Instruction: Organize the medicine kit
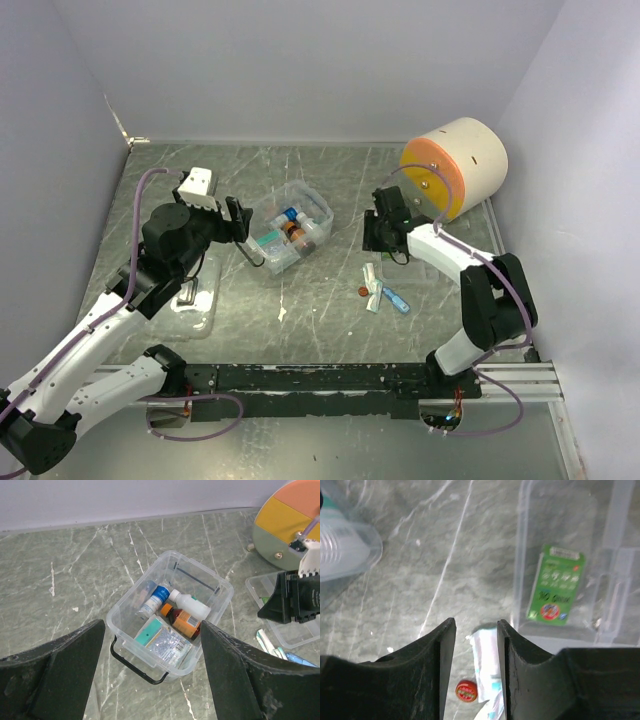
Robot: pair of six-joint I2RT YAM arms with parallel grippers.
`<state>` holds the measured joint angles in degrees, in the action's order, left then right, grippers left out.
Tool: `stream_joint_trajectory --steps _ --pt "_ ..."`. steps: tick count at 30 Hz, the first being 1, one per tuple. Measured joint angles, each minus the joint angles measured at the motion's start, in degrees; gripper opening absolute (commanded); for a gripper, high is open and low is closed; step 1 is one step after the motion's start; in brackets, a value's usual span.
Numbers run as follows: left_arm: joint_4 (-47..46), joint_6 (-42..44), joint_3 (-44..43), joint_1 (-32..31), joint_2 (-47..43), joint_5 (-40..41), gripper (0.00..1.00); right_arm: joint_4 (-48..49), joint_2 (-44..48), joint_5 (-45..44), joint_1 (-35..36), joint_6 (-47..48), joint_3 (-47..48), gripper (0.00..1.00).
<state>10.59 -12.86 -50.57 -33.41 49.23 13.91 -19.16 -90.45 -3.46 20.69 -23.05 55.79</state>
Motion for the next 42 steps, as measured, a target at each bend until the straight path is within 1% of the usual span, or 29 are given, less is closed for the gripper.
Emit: stream_joint_trajectory --steps 4,11,16,18,20,21,25,29,35,42 --pt "0.0 -0.02 0.0 0.0 -0.39 0.0 0.88 -2.32 2.16 -3.1 4.81 -2.12 -2.19 0.4" --pt "-0.04 -0.04 0.0 0.0 -1.36 -0.15 0.88 -9.64 13.22 -8.94 12.15 -10.86 -9.16 0.39" --pt "-0.04 -0.04 0.0 0.0 -1.36 -0.57 0.88 -12.35 16.96 -10.12 12.37 -16.87 -15.56 0.38" --pt "-0.04 -0.04 0.0 0.0 -1.4 -0.68 0.88 -12.81 17.07 -9.97 12.37 -18.36 -17.57 0.4" --pt "-0.04 -0.04 0.0 0.0 -1.46 -0.7 0.88 -12.76 17.07 -9.42 12.37 -19.19 -18.56 0.45" --pt "-0.04 -0.04 0.0 0.0 -1.49 -0.7 0.88 -12.39 17.09 -9.05 12.37 -19.43 -18.8 0.47" --pt "-0.02 -0.04 0.0 0.0 -1.51 -0.7 0.88 -10.08 17.03 -7.45 12.37 -19.78 -19.23 0.47" --pt "-0.02 -0.04 0.0 0.0 -1.55 -0.68 0.88 -8.74 15.82 -7.41 12.37 -19.85 -19.26 0.43" --pt "-0.02 -0.04 0.0 0.0 -1.62 -0.68 0.88 -9.57 14.05 -8.61 12.37 -19.34 -19.23 0.38" --pt "0.02 -0.02 -0.02 0.0 -1.36 -0.68 0.87 -11.23 10.67 -9.66 12.37 -17.35 -17.0 0.26"
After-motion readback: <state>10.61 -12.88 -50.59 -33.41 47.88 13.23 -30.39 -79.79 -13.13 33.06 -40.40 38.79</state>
